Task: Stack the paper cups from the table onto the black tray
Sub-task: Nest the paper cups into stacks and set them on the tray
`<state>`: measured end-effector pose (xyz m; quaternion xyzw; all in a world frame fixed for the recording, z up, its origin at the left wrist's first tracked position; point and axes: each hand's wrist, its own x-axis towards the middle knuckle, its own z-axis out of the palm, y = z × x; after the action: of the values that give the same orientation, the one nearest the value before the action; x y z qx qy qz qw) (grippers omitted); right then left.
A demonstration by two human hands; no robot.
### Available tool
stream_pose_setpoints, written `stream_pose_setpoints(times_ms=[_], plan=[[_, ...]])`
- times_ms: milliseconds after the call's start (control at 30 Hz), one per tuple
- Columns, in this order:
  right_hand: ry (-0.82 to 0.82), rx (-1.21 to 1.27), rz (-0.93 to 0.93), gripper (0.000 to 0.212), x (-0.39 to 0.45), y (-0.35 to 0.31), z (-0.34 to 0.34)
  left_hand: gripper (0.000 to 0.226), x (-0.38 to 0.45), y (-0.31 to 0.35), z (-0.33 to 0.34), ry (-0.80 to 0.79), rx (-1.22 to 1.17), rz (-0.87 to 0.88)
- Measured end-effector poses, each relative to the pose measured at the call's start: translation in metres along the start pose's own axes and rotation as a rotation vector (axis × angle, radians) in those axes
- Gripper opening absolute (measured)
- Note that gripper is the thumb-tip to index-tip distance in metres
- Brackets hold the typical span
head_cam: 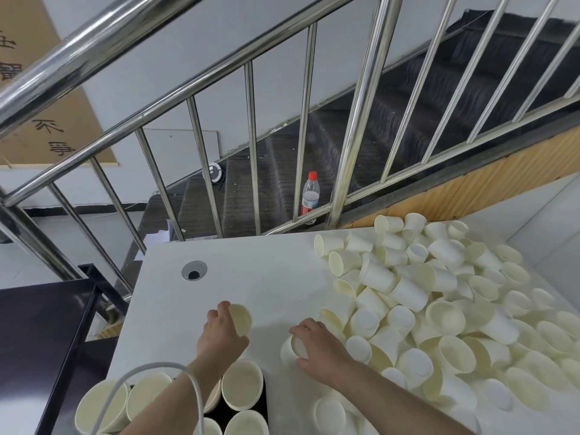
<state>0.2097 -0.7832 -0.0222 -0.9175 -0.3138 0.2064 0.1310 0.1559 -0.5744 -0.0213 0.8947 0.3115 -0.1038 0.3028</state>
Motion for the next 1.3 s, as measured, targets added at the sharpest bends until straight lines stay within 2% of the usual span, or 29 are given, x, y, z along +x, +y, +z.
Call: stream_pose_setpoints(times_ms=[467, 600, 700, 800, 867, 933, 1067, 1133, 1233, 1300], plan=[[-0.074, -0.029, -0.017, 0.061, 0.035, -0.015, 0.005, 0.085, 0.016, -0.025, 0.001, -0.085, -0.034, 0.015], [-0.018, 0.049, 0.003, 0.06, 0.037, -0.014, 0.0, 0.091, 0.017, -0.027, 0.0, -0.09, -0.066, 0.025], [0.134, 0.306, 0.121, 0.059, 0.041, -0.016, -0.007, 0.091, 0.018, -0.022, -0.004, -0.044, -0.094, 0.09], [0.253, 0.799, 0.345, 0.046, 0.046, -0.021, -0.018, 0.092, 0.017, -0.014, -0.008, 0.031, -0.111, 0.221], [0.233, 1.166, 0.478, 0.036, 0.05, -0.023, -0.026, 0.092, 0.015, -0.006, -0.009, 0.065, -0.138, 0.318], [0.134, 1.425, 0.553, 0.024, 0.05, -0.026, -0.033, 0.092, 0.012, 0.002, -0.009, 0.073, -0.177, 0.408], [0.042, 1.632, 0.584, 0.017, 0.046, -0.029, -0.035, 0.085, 0.005, 0.013, -0.008, 0.038, -0.276, 0.452], [0.072, 1.554, 0.56, 0.017, 0.046, -0.029, -0.032, 0.085, 0.002, 0.014, -0.008, 0.049, -0.273, 0.445], [0.274, 1.034, 0.422, 0.019, 0.048, -0.023, -0.022, 0.085, 0.003, 0.014, -0.007, 0.065, -0.228, 0.467], [0.34, 0.837, 0.298, 0.027, 0.048, -0.024, -0.017, 0.084, 0.003, 0.014, -0.005, 0.063, -0.153, 0.502]])
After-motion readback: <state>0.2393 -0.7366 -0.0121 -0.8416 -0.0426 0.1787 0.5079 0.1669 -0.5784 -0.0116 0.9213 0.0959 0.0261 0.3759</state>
